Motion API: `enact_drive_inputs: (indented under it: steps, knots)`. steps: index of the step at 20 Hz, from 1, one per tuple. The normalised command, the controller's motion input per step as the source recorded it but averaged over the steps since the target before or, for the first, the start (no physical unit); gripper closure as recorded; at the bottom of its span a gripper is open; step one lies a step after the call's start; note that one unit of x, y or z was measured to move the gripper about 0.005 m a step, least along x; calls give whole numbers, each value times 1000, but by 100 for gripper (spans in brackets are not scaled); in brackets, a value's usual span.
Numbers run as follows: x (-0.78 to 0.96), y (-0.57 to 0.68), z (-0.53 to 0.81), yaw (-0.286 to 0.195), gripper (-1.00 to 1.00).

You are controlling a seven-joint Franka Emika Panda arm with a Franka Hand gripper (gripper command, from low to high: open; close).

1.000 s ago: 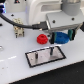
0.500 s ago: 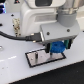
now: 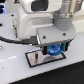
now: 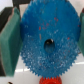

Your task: Insert the blue gear onto the right peg, followed by the red gear

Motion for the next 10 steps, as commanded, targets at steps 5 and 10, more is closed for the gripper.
enact_drive_inputs:
  steps: [5, 10]
  knots:
    - [-3, 25, 368, 0, 100]
    - [96, -73, 9, 0, 100]
